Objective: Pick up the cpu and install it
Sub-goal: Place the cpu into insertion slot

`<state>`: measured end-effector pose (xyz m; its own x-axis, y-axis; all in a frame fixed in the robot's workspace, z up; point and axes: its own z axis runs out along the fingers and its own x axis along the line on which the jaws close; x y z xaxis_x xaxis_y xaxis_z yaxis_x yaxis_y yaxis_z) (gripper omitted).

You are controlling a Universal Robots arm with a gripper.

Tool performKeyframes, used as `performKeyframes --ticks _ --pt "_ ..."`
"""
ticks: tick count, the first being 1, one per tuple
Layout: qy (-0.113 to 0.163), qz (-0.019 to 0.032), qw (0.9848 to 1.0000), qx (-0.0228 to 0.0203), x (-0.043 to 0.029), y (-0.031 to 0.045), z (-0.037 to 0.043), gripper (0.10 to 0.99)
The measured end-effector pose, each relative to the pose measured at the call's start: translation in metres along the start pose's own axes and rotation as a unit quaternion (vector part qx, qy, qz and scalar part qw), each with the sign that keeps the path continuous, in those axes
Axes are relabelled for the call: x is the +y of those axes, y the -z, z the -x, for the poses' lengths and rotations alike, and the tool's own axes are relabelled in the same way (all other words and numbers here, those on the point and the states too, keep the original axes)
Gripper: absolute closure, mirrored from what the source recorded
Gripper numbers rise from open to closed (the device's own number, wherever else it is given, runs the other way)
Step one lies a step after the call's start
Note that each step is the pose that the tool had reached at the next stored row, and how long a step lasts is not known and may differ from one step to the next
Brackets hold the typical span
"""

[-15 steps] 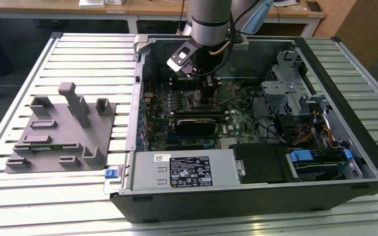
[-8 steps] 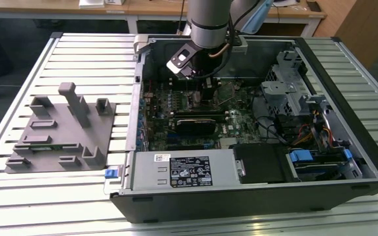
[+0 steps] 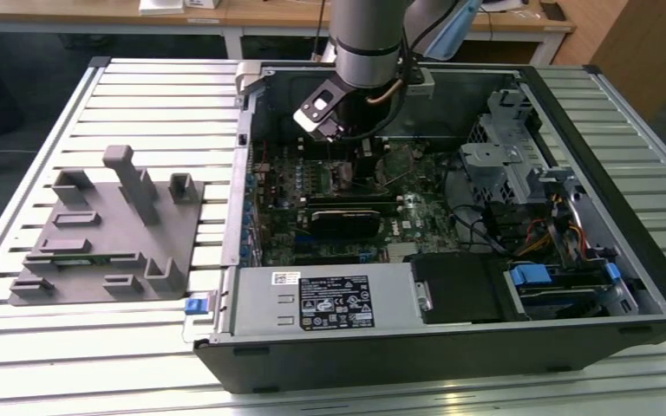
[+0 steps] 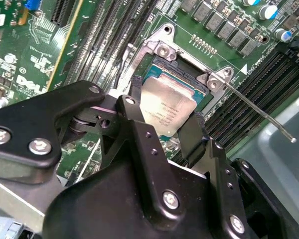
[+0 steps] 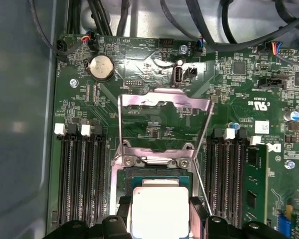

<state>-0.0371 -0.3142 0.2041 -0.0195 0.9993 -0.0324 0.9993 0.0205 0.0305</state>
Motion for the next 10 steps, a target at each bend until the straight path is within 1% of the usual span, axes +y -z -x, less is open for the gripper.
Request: performKeyframes --ticks 10 --pt "-0.007 -0.0002 1.0000 -0.0003 -0.0001 -0.0058 -0.0008 0.545"
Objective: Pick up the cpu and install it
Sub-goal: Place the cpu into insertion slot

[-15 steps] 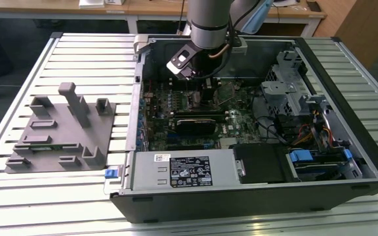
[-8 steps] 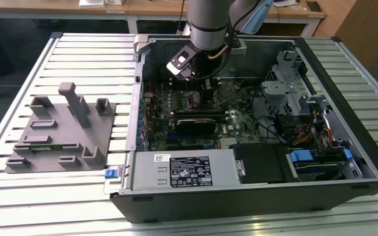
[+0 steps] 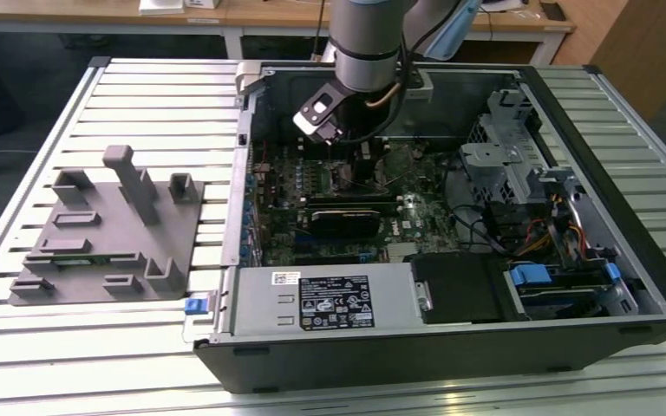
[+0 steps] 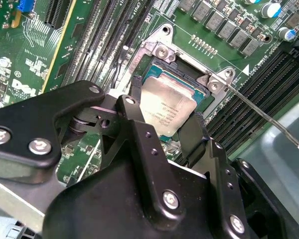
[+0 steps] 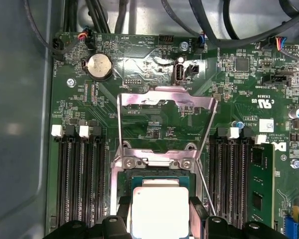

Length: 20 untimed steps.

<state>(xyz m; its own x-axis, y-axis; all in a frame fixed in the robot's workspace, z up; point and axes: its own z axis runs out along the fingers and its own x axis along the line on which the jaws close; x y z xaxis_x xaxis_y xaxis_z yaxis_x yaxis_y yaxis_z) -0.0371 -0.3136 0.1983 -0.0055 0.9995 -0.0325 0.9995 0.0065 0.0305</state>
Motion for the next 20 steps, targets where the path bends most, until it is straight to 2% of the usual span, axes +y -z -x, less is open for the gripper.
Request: performKeyframes --ticks 10,18,19,20 --pt "-0.003 -0.0004 1.0000 -0.0005 -0.0003 -0.0055 -0.0023 0.545" --pt "-0.003 0.0001 1.0000 0.0001 -0.0001 -0.0062 -0.0027 0.545" --pt "-0.003 0.0002 1.0000 0.0001 -0.0001 -0.0062 -0.0027 0.533" --pt "-0.003 0.0003 1.0000 0.0005 0.0000 -0.0064 -0.0028 0.478"
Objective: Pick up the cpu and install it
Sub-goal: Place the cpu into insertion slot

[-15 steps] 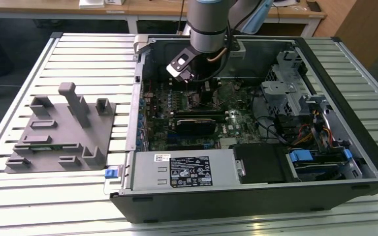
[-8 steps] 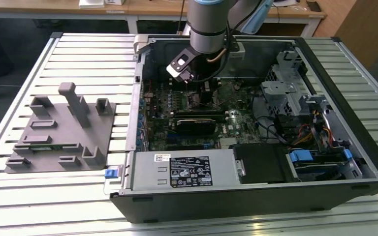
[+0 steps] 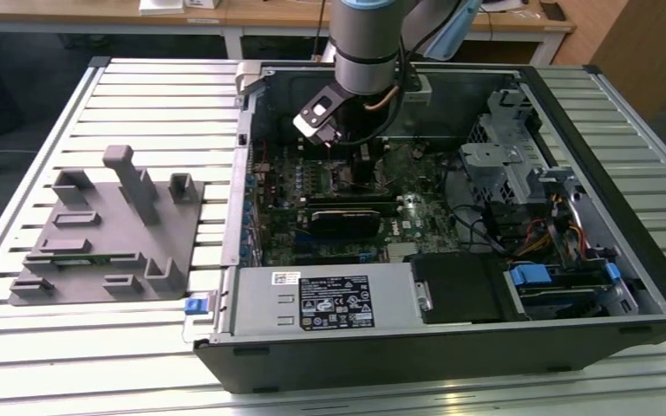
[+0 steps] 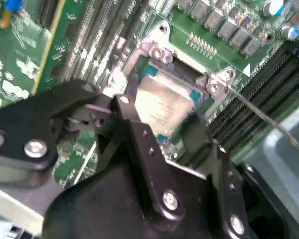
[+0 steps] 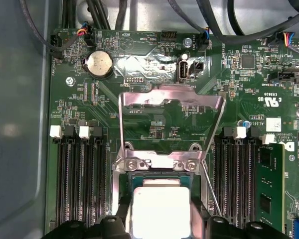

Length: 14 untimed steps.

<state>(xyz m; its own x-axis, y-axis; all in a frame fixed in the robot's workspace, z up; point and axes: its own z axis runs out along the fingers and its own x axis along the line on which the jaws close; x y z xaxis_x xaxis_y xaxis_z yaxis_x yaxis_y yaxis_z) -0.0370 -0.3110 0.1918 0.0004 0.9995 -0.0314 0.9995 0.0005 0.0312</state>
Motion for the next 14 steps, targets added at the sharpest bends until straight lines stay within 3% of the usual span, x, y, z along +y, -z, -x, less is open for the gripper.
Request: performKeyframes --ticks 2,3,14 --pt "0.000 -0.0002 1.0000 -0.0004 -0.0001 0.0002 0.0001 0.478" --pt "0.000 -0.0004 1.0000 -0.0005 -0.0001 0.0004 0.0002 0.412" --pt "0.000 -0.0003 1.0000 -0.0004 -0.0001 0.0004 -0.0019 0.412"
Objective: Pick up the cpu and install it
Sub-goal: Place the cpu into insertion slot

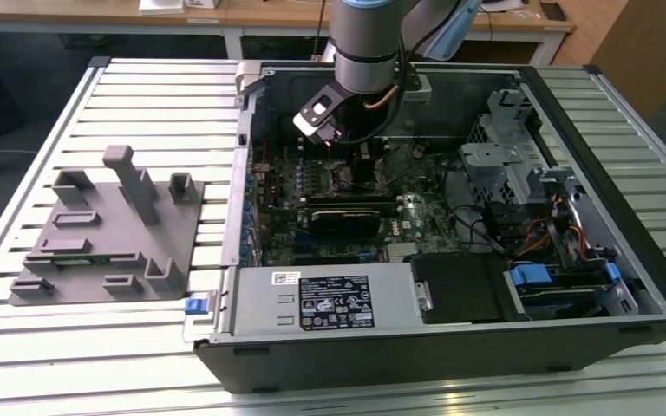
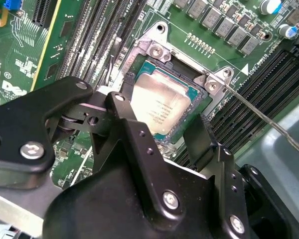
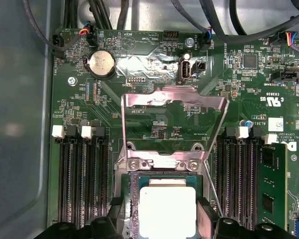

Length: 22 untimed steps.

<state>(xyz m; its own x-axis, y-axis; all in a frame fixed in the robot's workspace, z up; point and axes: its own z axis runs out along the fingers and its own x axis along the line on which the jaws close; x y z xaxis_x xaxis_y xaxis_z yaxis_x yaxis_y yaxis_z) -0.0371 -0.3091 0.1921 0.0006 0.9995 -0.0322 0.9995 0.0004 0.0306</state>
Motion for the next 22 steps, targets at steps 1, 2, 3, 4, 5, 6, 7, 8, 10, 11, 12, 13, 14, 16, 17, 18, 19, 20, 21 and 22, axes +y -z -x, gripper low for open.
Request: performKeyframes --ticks 1,2,3,4,5,6,7,8,10,11,12,13,14,16,17,18,19,20,21,22 --pt "0.000 0.0000 1.0000 0.0000 0.0000 0.0000 -0.0002 0.412" --pt "0.000 0.0000 1.0000 0.0000 0.0000 0.0000 -0.0004 0.412" --pt "0.000 0.0000 1.0000 0.0001 0.0001 0.0000 -0.0006 0.412" --pt "0.000 0.0000 1.0000 0.0002 0.0001 -0.0001 -0.0008 0.412" --pt "0.000 0.0000 1.0000 0.0005 0.0003 -0.0002 -0.0012 0.412" --pt "0.000 0.0000 1.0000 0.0006 0.0003 -0.0004 -0.0015 0.412" --pt "0.000 0.0000 1.0000 0.0006 0.0004 -0.0005 -0.0017 0.412" --pt "0.000 0.0000 1.0000 0.0006 0.0004 -0.0006 -0.0018 0.412" --pt "-0.001 -0.0001 1.0000 0.0005 0.0003 -0.0006 -0.0018 0.412" --pt "-0.001 -0.0001 1.0000 0.0005 0.0003 -0.0006 -0.0018 0.412" --pt "-0.001 -0.0001 1.0000 0.0005 0.0003 -0.0006 -0.0018 0.412" --pt "-0.001 -0.0001 1.0000 0.0005 0.0004 -0.0006 -0.0018 0.412" --pt "-0.001 -0.0001 1.0000 0.0005 0.0004 -0.0006 -0.0018 0.412" --pt "-0.001 -0.0001 1.0000 0.0003 0.0004 -0.0007 -0.0018 0.412" --pt "-0.001 0.0000 1.0000 -0.0005 0.0004 -0.0008 -0.0019 0.412" --pt "-0.001 0.0000 1.0000 -0.0019 0.0004 -0.0008 -0.0019 0.412" --pt "-0.001 0.0000 1.0000 -0.0034 0.0003 -0.0007 -0.0018 0.412" --pt "-0.001 0.0000 1.0000 -0.0051 0.0004 -0.0007 -0.0018 0.412" --pt "-0.001 0.0000 1.0000 -0.0065 0.0004 -0.0007 -0.0018 0.412" --pt "-0.001 -0.0001 1.0000 -0.0068 0.0004 -0.0007 -0.0018 0.412"
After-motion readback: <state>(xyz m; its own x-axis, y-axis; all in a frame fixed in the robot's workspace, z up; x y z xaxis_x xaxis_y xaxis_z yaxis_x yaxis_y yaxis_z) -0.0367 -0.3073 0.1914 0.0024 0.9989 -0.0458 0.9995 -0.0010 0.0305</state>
